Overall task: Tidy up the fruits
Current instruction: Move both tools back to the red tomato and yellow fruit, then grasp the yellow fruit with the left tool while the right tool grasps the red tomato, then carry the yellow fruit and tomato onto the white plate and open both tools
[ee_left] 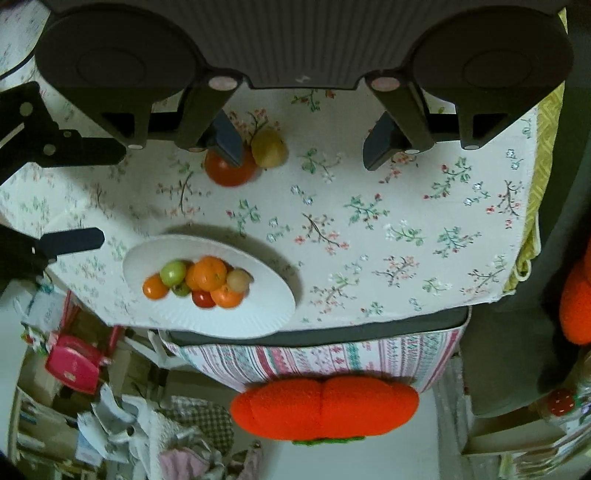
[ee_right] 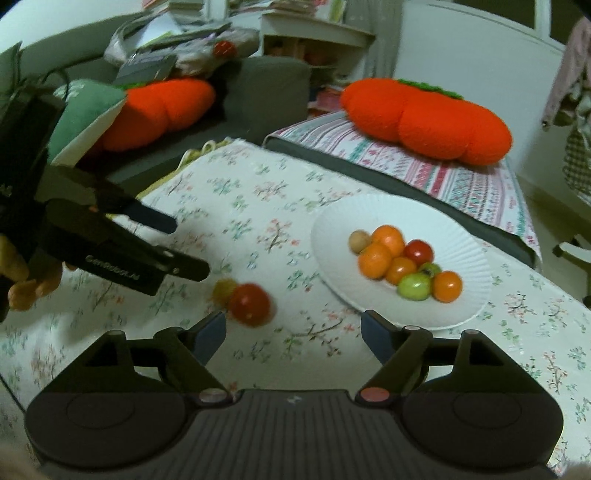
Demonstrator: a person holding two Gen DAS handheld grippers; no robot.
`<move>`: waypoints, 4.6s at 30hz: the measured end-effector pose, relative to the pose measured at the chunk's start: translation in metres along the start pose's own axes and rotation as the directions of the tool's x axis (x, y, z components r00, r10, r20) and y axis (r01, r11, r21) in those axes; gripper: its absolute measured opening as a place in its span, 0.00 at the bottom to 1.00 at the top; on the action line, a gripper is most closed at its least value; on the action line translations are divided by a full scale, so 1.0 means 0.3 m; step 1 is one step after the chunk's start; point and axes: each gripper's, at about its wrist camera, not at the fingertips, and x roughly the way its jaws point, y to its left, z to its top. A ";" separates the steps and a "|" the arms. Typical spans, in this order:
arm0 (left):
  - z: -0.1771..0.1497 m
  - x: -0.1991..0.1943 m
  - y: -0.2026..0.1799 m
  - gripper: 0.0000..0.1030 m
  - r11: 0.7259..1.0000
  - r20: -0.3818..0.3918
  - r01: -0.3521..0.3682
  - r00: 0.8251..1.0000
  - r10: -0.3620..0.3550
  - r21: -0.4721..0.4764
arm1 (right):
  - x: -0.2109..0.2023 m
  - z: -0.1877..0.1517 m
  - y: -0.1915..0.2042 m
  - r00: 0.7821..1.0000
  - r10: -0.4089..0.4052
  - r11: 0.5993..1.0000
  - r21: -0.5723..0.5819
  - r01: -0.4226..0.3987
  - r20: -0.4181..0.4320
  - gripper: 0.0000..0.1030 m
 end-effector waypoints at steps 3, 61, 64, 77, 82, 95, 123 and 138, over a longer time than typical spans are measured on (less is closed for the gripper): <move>-0.015 0.013 -0.016 0.51 0.999 -0.011 0.005 1.000 -0.005 0.040 | 0.005 -0.011 0.002 1.000 0.016 1.000 -0.004 -0.016 -0.012 0.75; -0.070 0.119 -0.042 0.01 0.983 0.012 0.086 0.996 -0.089 0.160 | 0.117 -0.064 -0.010 0.996 0.055 0.997 0.051 -0.051 -0.070 0.64; -0.082 0.107 -0.016 0.01 0.987 0.011 0.071 0.997 -0.074 0.141 | 0.156 -0.052 -0.016 0.997 0.046 0.997 0.068 -0.042 -0.065 0.64; -0.101 0.099 -0.005 0.01 0.989 0.027 0.064 0.997 -0.068 0.131 | 0.276 0.023 -0.007 0.997 0.063 0.994 0.094 -0.058 -0.050 0.33; -0.100 0.099 -0.008 0.01 0.989 0.026 0.059 0.998 -0.063 0.135 | 0.253 0.007 0.024 0.996 0.071 0.996 0.065 -0.068 -0.047 0.33; -0.091 0.097 -0.014 0.00 0.988 0.030 0.041 0.998 -0.046 0.150 | 0.188 -0.011 0.002 0.997 0.071 0.994 0.079 -0.069 -0.027 0.33; 0.034 -0.001 -0.014 0.01 0.996 0.152 0.056 0.986 -0.067 0.075 | 0.017 0.055 -0.108 0.994 0.019 0.993 0.113 -0.031 0.111 0.33; 0.147 0.027 -0.106 0.01 0.990 0.193 0.088 0.975 -0.109 0.112 | -0.049 0.065 -0.234 0.983 -0.071 0.978 0.206 0.035 0.170 0.33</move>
